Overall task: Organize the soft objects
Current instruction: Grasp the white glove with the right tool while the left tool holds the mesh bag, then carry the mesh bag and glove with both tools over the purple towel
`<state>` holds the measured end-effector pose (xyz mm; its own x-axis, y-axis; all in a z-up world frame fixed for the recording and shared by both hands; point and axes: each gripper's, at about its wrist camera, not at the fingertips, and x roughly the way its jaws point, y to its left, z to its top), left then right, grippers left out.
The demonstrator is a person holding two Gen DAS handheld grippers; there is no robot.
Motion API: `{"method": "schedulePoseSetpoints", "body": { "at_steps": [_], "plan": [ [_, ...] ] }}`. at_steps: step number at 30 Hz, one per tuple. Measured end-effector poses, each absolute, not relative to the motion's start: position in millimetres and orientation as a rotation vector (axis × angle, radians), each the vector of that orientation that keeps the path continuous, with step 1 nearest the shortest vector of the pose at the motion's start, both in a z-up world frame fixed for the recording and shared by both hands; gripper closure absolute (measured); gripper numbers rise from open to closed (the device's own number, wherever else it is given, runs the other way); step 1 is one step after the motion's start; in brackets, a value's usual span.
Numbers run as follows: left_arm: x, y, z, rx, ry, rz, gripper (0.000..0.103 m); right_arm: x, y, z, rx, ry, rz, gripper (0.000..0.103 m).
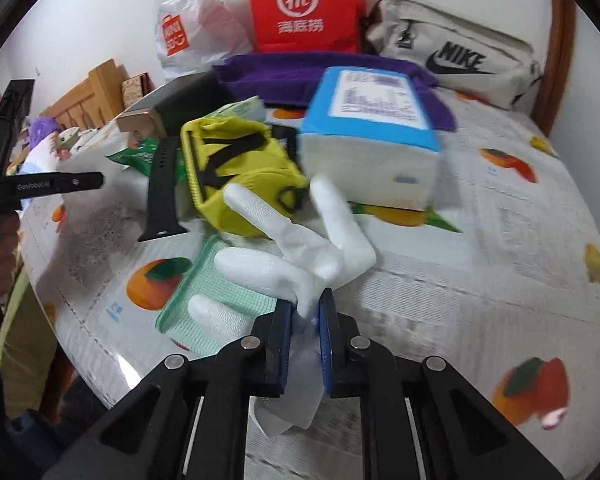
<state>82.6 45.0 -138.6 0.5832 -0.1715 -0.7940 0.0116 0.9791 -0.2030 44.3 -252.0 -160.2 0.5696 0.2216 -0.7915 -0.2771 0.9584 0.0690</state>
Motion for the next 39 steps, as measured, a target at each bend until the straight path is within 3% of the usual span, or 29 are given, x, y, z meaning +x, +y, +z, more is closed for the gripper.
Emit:
{"method": "schedulePoseSetpoints", "body": {
  "at_steps": [12, 39],
  "plan": [
    [80, 53, -95, -0.181, 0.867, -0.103, 0.095, 46, -289, -108, 0.050, 0.815, 0.238, 0.092],
    [160, 41, -30, -0.131, 0.813, -0.079, 0.095, 160, -282, -21, 0.102, 0.695, 0.261, 0.092]
  ]
}}
